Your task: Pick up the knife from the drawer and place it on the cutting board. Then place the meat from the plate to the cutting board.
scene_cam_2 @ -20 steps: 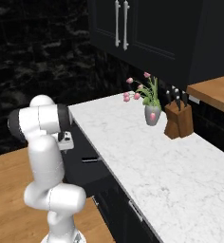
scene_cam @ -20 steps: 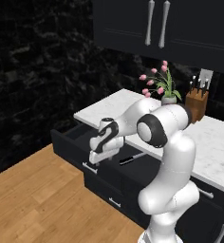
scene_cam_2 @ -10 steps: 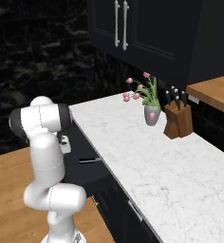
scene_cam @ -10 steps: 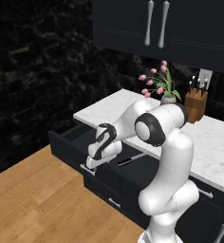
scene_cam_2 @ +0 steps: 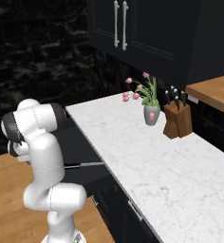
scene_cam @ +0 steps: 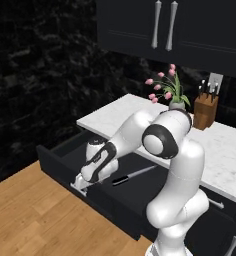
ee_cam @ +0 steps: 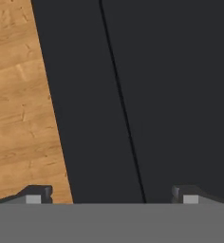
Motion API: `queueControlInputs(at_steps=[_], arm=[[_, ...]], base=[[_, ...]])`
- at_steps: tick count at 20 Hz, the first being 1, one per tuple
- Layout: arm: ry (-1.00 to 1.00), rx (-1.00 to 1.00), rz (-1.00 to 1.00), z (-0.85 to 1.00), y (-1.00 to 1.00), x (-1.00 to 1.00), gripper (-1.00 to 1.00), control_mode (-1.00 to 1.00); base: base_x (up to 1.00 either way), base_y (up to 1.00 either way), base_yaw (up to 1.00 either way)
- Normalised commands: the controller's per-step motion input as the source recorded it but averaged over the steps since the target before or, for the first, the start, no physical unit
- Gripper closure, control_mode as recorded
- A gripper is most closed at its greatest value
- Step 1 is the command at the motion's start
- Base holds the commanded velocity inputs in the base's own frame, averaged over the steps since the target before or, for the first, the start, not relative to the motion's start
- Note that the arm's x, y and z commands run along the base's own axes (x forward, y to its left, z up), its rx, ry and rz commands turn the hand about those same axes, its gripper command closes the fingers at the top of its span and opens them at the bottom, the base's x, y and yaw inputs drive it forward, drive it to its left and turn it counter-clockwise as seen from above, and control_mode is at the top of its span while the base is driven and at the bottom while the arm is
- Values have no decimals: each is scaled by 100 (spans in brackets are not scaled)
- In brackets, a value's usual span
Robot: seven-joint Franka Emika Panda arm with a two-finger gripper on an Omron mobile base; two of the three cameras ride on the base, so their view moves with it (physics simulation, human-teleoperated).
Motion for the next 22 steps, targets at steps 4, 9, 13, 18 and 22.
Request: queueControlInputs(at_steps=[4, 9, 13, 18, 22], arm=[[0, 0, 0, 0, 99, -40, -100, -100], [-3, -4, -3, 39, 72, -22, -100, -100], [-2, -1, -5, 99, 9, -2, -100, -100], [4, 4, -28, 80, -41, 15, -100, -100], [15, 13, -52, 17, -97, 30, -100, -100]], base=[[0, 0, 0], [0, 0, 0], [0, 0, 0], [0, 0, 0], [0, 0, 0]])
